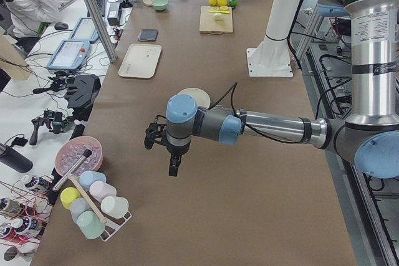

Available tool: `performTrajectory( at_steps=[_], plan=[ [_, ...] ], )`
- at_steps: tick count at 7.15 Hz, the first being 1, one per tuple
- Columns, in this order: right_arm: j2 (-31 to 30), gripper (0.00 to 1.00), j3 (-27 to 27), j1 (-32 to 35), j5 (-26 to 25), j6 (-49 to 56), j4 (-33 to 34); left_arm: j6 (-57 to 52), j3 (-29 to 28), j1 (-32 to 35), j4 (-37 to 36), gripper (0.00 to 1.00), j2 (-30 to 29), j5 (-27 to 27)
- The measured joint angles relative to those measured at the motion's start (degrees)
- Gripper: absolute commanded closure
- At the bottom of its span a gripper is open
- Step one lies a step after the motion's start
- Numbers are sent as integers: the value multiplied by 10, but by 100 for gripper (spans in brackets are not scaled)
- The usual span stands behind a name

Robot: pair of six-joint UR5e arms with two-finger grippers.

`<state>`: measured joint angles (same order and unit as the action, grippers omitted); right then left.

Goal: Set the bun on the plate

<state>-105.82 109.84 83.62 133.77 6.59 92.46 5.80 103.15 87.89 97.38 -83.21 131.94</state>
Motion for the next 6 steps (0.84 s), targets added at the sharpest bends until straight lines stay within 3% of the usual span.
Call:
performTrajectory(
  at_steps=[6],
  plan=[
    [7, 0, 6, 1, -2, -3, -1, 1, 13, 0, 0, 2, -1, 1]
  ],
)
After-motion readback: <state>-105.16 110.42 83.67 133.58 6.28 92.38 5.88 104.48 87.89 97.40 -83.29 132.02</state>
